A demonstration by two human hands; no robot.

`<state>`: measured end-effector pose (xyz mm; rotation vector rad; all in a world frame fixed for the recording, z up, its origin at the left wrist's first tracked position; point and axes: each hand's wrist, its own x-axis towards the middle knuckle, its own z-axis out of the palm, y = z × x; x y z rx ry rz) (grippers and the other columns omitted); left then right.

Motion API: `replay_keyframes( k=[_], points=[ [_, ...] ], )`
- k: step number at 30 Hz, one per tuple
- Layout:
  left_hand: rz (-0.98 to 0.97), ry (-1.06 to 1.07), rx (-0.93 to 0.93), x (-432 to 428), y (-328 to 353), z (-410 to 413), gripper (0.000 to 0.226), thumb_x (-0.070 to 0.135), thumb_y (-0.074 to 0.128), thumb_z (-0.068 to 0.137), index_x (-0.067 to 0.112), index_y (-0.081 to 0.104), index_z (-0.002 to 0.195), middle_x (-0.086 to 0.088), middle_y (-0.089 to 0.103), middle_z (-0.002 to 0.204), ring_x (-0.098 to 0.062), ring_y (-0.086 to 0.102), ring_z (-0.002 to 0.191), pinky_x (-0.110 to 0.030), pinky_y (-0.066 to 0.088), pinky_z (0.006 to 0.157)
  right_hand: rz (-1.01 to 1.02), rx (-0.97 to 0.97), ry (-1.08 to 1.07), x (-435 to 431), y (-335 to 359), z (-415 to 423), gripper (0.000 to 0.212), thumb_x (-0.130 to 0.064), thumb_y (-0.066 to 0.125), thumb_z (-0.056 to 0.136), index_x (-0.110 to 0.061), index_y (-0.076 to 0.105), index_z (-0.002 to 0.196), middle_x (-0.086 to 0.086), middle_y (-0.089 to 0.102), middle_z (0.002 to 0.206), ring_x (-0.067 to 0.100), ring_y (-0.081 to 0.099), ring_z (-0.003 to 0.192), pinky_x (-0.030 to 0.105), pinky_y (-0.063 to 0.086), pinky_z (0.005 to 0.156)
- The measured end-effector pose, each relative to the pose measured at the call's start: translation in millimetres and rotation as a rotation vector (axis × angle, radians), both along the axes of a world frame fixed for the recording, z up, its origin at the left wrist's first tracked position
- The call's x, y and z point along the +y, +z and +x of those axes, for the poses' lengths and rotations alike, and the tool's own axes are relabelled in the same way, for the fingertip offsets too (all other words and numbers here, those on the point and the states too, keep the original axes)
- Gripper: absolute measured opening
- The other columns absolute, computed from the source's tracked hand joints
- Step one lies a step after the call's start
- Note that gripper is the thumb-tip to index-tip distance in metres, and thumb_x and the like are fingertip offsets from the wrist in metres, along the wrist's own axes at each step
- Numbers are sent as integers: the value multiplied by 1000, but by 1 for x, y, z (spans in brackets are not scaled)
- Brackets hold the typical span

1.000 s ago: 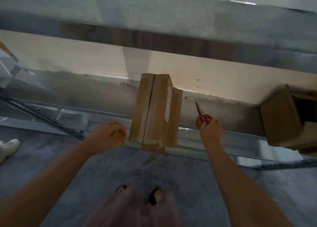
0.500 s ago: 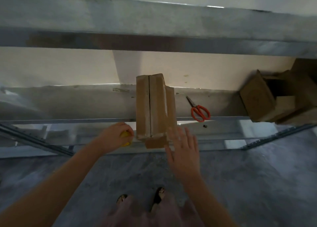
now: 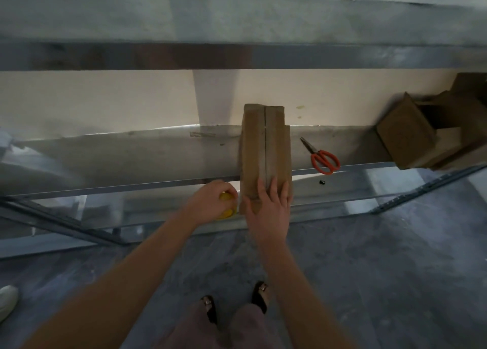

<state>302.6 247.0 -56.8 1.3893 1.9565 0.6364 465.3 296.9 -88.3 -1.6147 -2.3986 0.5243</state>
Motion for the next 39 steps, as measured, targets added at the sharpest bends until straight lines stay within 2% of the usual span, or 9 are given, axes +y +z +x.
replay_keyframes(
  k=[6, 9, 17, 21, 24, 29, 34, 37, 39],
  points=[
    [-18, 24, 38, 8, -1, -5, 3, 33, 64, 83, 36, 64, 84, 15, 60, 98, -6, 54, 93, -25, 38, 75, 20, 43, -34, 7, -4, -9, 59, -56, 44, 97, -29, 39, 149, 6, 23, 161, 34, 4, 151, 52, 5, 123],
    [-53, -23, 64, 14, 0, -8, 5, 30, 62, 84, 35, 63, 85, 13, 60, 99, -9, 54, 97, -28, 42, 81, 46, 50, -13, 12, -5, -9, 57, -54, 47, 96, -28, 42, 147, 7, 26, 160, 37, 6, 151, 55, 8, 122],
    [-138, -189, 141, 24, 4, -10, 6, 33, 59, 85, 37, 62, 84, 15, 58, 99, -5, 52, 93, -24, 38, 77, 50, 69, 69, 21, -7, 3, 54, -46, 54, 96, -26, 46, 145, 7, 29, 159, 37, 6, 150, 57, 10, 121],
    [-163, -120, -10, 26, 0, -12, 10, 28, 63, 83, 37, 62, 78, 15, 62, 94, -7, 56, 94, -27, 43, 84, 54, 24, 96, 26, -6, 3, 60, -51, 51, 95, -27, 40, 149, 6, 24, 161, 36, 2, 151, 55, 8, 121],
    [-194, -103, -119, 30, 2, -14, 14, 24, 65, 81, 37, 64, 75, 13, 66, 93, -8, 60, 93, -27, 45, 87, 69, 16, 121, 30, -4, 2, 70, -56, 56, 89, -26, 39, 149, 7, 24, 161, 37, 2, 151, 56, 9, 121],
    [-221, -133, -177, 36, 10, -21, 11, 24, 65, 83, 33, 66, 78, 15, 65, 88, -4, 59, 87, -20, 43, 78, 47, 33, 119, 37, -1, -2, 66, -55, 55, 89, -28, 41, 148, 6, 26, 160, 36, 2, 151, 56, 8, 121],
    [-235, -141, -237, 40, 16, -25, 8, 23, 65, 84, 30, 67, 81, 10, 66, 92, -5, 58, 87, -21, 43, 79, 30, 33, 137, 43, 1, -3, 64, -57, 52, 90, -27, 45, 146, 7, 29, 159, 36, 1, 151, 53, 6, 122],
    [-184, -176, -52, 42, 17, -28, 6, 25, 64, 85, 30, 67, 86, 11, 65, 95, -6, 57, 90, -21, 42, 76, 15, 13, 144, 45, 1, -1, 65, -61, 45, 89, -31, 43, 147, 3, 27, 160, 34, -1, 151, 55, 6, 121],
    [-119, -212, 123, 44, 17, -30, 7, 28, 63, 86, 27, 68, 91, 8, 64, 99, -10, 57, 93, -31, 47, 82, 16, -10, 159, 47, 1, 2, 62, -58, 50, 91, -34, 40, 148, 0, 25, 161, 31, -2, 152, 58, 8, 120]
  ],
)
